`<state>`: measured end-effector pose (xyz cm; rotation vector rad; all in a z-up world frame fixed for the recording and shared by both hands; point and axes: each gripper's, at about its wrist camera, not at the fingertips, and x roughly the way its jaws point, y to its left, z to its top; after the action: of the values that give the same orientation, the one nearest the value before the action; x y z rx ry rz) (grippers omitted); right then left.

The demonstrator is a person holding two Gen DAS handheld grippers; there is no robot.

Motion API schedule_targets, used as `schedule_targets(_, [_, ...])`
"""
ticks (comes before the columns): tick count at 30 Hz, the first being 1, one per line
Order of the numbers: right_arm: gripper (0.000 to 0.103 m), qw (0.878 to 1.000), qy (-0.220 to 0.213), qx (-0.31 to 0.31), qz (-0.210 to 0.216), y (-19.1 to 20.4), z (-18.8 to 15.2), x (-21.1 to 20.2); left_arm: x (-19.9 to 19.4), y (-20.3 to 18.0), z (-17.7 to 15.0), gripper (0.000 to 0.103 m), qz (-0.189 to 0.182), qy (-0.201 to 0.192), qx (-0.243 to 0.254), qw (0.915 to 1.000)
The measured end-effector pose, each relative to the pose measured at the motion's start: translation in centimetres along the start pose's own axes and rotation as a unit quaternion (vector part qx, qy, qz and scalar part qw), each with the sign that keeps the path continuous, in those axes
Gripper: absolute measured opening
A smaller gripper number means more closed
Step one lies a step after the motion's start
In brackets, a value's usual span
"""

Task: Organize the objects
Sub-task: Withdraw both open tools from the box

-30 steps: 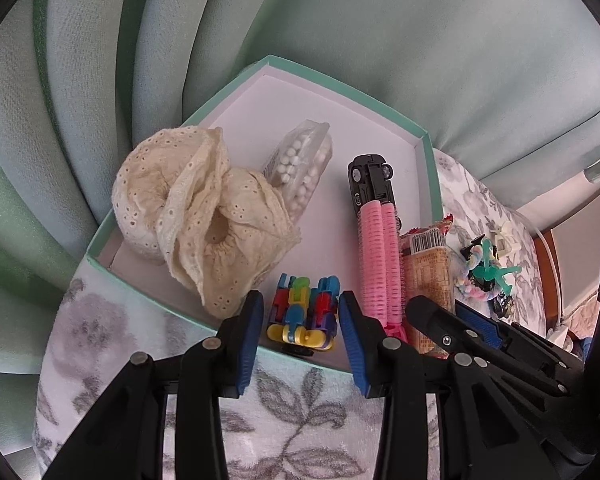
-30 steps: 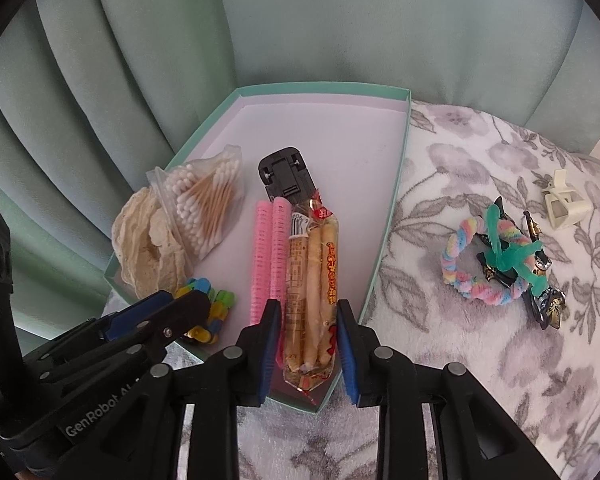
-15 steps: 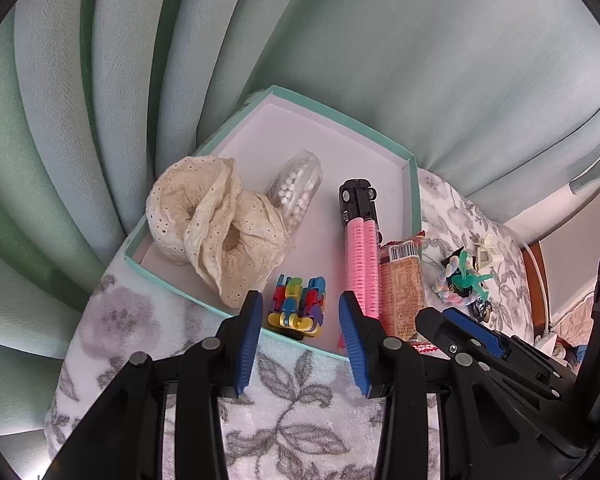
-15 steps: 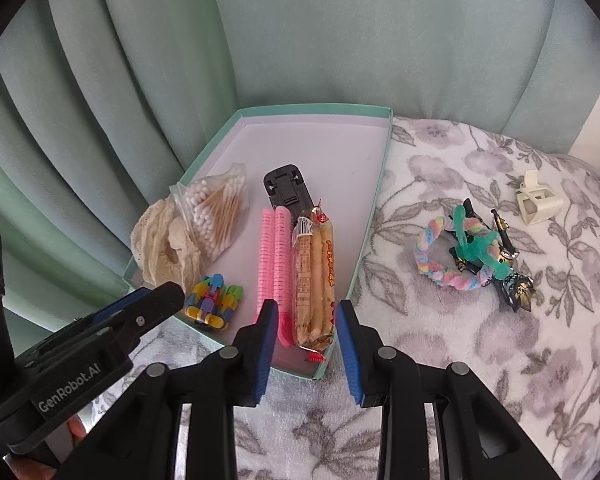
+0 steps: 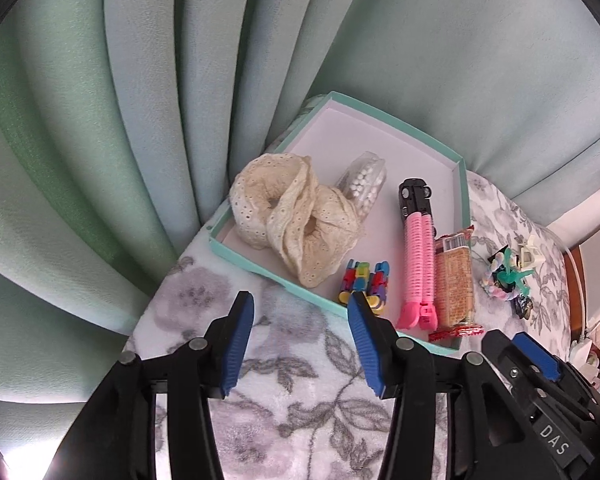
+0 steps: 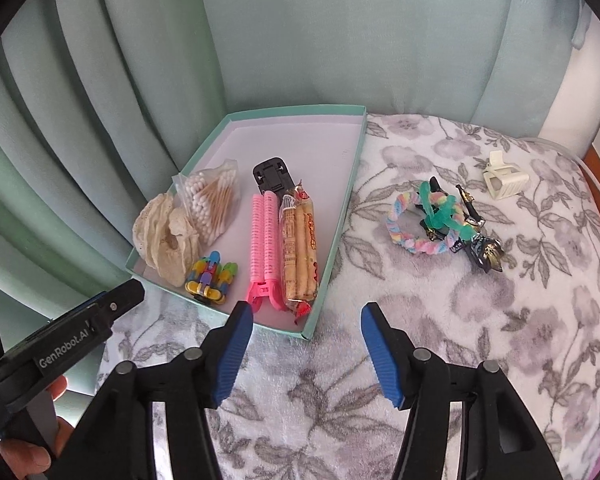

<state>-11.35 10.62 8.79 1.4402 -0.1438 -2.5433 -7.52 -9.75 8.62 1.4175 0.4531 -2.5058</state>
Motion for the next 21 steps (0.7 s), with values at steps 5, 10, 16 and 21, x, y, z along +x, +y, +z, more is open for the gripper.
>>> schedule_targets(5, [0.07,1.0,-0.008,0.01,-0.007,-0.2,-0.8,-1.1,-0.5,0.6,-0.8,0.06,0.02,0.005,-0.006,0.9998])
schedule_targets(10, [0.073,1.0,-0.012,0.013,-0.014,-0.4,-1.7,-2.0,-0.8,1.0,-1.3,0.062,0.034,0.007,-0.008,0.9994])
schedule_targets(16, [0.082,1.0,-0.017,0.019,-0.017,-0.8,-2.5,-3.1,-1.5,1.4,-2.1,0.079,0.037,0.006,-0.015,0.9992])
schedule_targets(21, [0.097,0.999,-0.025,0.023,-0.022,-1.1,-3.0,-4.0,-2.0,1.6,-2.5,0.085,0.044,0.005,-0.02,0.9988])
